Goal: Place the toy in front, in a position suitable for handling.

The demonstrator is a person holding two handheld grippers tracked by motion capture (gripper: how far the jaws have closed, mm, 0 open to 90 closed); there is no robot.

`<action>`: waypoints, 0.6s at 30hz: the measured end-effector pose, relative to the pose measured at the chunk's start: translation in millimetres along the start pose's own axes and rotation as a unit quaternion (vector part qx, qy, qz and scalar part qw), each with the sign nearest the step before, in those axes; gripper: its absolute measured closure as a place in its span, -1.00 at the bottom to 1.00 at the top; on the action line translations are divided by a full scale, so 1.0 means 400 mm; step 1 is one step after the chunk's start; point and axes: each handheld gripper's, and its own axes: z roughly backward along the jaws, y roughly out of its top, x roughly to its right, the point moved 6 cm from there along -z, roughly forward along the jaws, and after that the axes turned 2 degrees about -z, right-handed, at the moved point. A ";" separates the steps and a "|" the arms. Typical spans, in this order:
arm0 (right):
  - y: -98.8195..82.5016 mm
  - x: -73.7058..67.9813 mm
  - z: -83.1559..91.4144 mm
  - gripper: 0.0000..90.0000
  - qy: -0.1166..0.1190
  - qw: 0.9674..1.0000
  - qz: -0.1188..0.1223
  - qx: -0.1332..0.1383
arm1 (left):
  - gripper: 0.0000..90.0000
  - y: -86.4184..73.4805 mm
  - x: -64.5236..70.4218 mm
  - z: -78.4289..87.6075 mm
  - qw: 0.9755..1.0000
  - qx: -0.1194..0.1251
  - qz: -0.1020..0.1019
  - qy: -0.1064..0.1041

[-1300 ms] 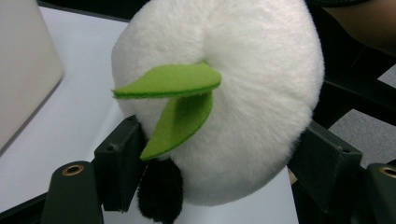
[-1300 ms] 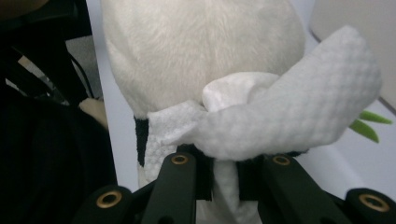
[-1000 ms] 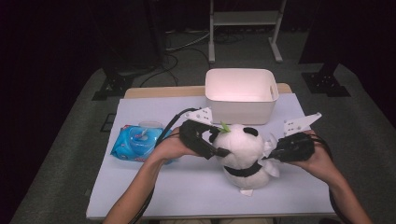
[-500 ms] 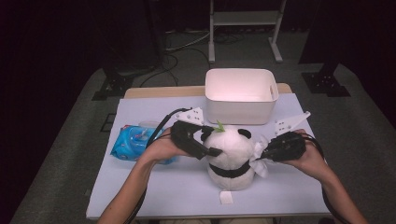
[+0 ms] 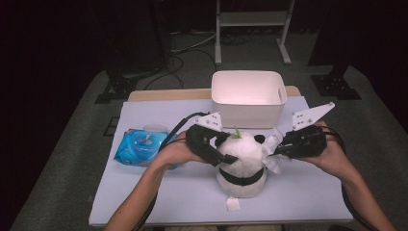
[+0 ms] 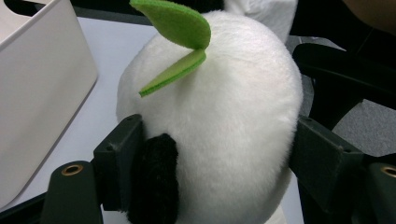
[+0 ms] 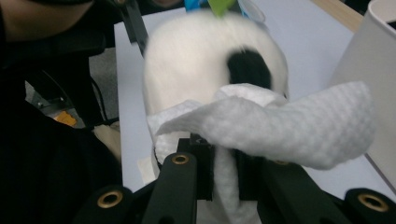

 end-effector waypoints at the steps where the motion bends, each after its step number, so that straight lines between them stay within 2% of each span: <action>1: 0.010 -0.003 0.001 0.78 0.001 1.000 0.005 0.000 | -0.46 0.003 0.001 -0.004 1.000 -0.002 -0.003 -0.001; 6: 0.057 -0.012 -0.003 0.78 -0.006 0.999 0.030 -0.017 | -0.46 0.015 0.006 -0.015 1.000 -0.009 -0.009 0.000; 9: 0.067 -0.010 -0.006 0.78 -0.007 0.999 0.032 -0.026 | -0.46 0.012 0.004 -0.014 1.000 -0.007 -0.006 0.003; 12: 0.056 -0.004 -0.008 0.78 -0.008 0.999 0.027 -0.034 | -0.46 0.009 0.004 -0.011 1.000 -0.006 -0.005 0.003; 18: 0.004 0.012 -0.001 0.77 -0.014 0.999 0.005 -0.038 | -0.46 0.004 0.000 -0.009 1.000 -0.004 -0.004 0.003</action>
